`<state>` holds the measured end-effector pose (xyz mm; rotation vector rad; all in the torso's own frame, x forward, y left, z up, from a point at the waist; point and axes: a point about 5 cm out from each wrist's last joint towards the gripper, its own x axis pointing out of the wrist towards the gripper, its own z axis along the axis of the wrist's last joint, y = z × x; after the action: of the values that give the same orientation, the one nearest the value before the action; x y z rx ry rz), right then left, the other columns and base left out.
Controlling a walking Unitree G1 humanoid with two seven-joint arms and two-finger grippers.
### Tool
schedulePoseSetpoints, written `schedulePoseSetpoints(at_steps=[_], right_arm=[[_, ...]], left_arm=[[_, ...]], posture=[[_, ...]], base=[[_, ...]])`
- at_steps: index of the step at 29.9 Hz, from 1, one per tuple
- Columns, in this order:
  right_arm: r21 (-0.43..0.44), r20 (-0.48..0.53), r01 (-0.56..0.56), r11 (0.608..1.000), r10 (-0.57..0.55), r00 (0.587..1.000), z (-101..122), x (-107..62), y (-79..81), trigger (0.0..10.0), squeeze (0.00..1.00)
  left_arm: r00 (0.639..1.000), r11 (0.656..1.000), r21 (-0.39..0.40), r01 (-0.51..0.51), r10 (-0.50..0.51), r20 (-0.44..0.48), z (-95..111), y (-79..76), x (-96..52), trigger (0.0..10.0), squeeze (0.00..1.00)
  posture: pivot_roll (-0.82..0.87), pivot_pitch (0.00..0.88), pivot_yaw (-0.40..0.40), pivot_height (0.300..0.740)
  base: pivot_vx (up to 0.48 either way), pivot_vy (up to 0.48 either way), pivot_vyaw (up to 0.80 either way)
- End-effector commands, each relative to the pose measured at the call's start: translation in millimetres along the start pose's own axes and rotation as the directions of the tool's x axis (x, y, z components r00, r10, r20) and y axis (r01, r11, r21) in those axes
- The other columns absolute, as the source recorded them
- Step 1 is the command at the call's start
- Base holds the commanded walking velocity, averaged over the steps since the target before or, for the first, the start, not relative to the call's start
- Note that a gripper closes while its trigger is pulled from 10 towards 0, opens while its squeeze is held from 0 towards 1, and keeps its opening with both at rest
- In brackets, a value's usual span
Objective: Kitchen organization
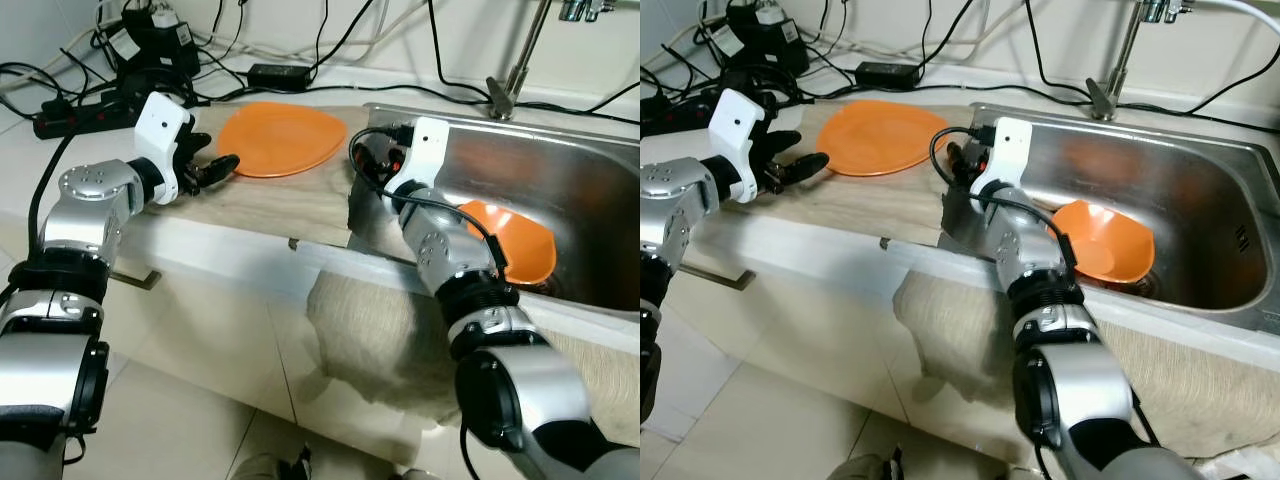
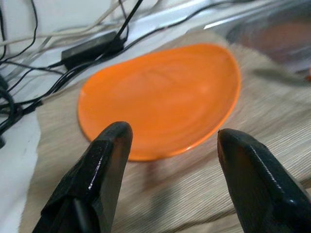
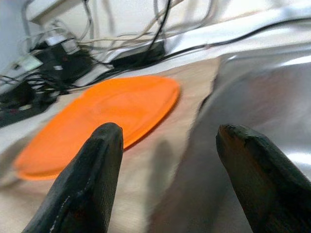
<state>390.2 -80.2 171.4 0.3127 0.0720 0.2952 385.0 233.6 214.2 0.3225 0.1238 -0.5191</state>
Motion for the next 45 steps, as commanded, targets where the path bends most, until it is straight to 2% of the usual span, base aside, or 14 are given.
schedulePoseSetpoints(at_steps=[1, 8, 9, 11, 15, 16, 17, 23, 31, 32, 33, 38, 39, 45], right_arm=[[0.01, 0.011, -0.041, 0.999, 0.041, 0.999, 2, -1.4, 8.4, 10.0, 0.0], [0.037, 0.036, -0.096, 0.995, 0.095, 0.995, -1, -9.9, 23.7, 10.0, 0.0], [0.02, 0.042, -0.095, 0.995, 0.094, 0.995, -1, -10.7, 24.3, 10.0, 0.0], [-0.031, 0.05, -0.074, 0.997, 0.076, 0.996, -3, -12.9, 23.3, 10.0, 0.0], [-0.171, 0.043, -0.016, 0.985, 0.024, 0.999, -11, -16.9, 18.5, 10.0, 0.0], [-0.171, 0.043, -0.016, 0.985, 0.024, 0.999, -11, -16.9, 18.5, 10.0, 0.0], [-0.195, 0.032, 0.004, 0.981, 0.003, 0.999, -15, -18.8, 16.9, 10.0, 0.0], [-0.234, 0.051, 0.017, 0.972, -0.006, 0.999, -15, -22.7, 20.4, 10.0, 0.0], [-0.278, 0.058, 0.039, 0.96, -0.023, 0.998, -15, -23.6, 18.4, 10.0, 0.0], [-0.286, 0.058, 0.039, 0.957, -0.024, 0.998, -16, -23.8, 18.3, 10.0, 0.0], [-0.288, 0.058, 0.039, 0.957, -0.024, 0.998, -16, -24.0, 18.5, 10.0, 0.0], [-0.297, 0.062, 0.039, 0.954, -0.021, 0.998, -16, -24.2, 19.7, 10.0, 0.0], [-0.303, 0.065, 0.039, 0.952, -0.02, 0.998, -16, -24.2, 20.4, 10.0, 0.0], [-0.305, 0.067, 0.045, 0.951, -0.026, 0.997, -17, -24.7, 19.5, 10.0, 0.0]], left_arm=[[1.0, 0.999, 0.04, -0.021, 0.022, -0.013, 3, 2.2, 3.1, 10.0, 0.0], [0.995, 0.994, 0.049, -0.101, 0.101, -0.001, 10, -0.9, 17.7, 10.0, 0.0], [0.996, 0.994, 0.049, -0.094, 0.094, 0.007, 11, -3.1, 19.8, 9.0, 0.0], [0.997, 0.996, 0.038, -0.078, 0.077, 0.03, 14, -8.8, 24.8, 10.0, 0.0], [0.994, 0.996, 0.023, -0.084, 0.082, 0.072, 18, -17.2, 32.8, 10.0, 0.0], [0.994, 0.996, 0.023, -0.084, 0.082, 0.072, 18, -17.2, 32.8, 10.0, 0.0], [0.99, 0.994, -0.014, -0.105, 0.106, 0.092, 20, -19.9, 36.7, 10.0, 1.0], [0.991, 0.997, -0.046, -0.064, 0.069, 0.117, 22, -37.6, 49.1, 10.0, 1.0], [0.99, 0.999, -0.031, -0.025, 0.029, 0.135, 26, -44.9, 53.4, 10.0, 1.0], [0.99, 1.0, -0.019, -0.014, 0.017, 0.139, 27, -47.5, 54.7, 10.0, 0.25], [0.99, 1.0, -0.017, -0.012, 0.015, 0.141, 27, -48.1, 55.0, 10.0, 0.0], [0.988, 1.0, -0.031, 0.003, 0.002, 0.153, 29, -52.5, 57.7, 10.0, 0.0], [0.978, 0.998, -0.048, 0.043, -0.032, 0.207, 33, -56.5, 58.2, 0.0, 0.0], [0.969, 0.996, -0.053, 0.07, -0.055, 0.242, 34, -66.1, 61.8, 0.0, 0.0]], posture=[[0.04, 0.0, 0.072, 0.74], [0.02, 0.0, 0.078, 0.74], [0.02, 0.0, 0.079, 0.74], [0.01, 0.0, 0.082, 0.74], [0.01, 0.0, 0.082, 0.74], [0.01, 0.0, 0.082, 0.74], [0.01, 0.0, 0.082, 0.74], [0.0, 0.0, 0.077, 0.74], [0.0, 0.0, 0.076, 0.74], [0.01, 0.0, 0.076, 0.74], [0.01, 0.0, 0.076, 0.74], [0.01, 0.0, 0.076, 0.74], [0.01, 0.0, 0.077, 0.74], [0.01, 0.0, 0.076, 0.74]], base=[[0.0, 0.0, 0.0], [0.0, 0.0, 0.0], [0.0, 0.0, 0.0], [0.0, 0.0, 0.0], [0.0, 0.0, 0.0], [0.0, 0.0, 0.0], [0.0, 0.0, 0.0], [0.0, 0.0, 0.0], [0.0, 0.0, 0.0], [0.0, 0.0, 0.0], [0.0, 0.0, 0.0], [0.0, 0.0, 0.0], [0.0, 0.0, 0.0], [0.0, 0.0, 0.0]])
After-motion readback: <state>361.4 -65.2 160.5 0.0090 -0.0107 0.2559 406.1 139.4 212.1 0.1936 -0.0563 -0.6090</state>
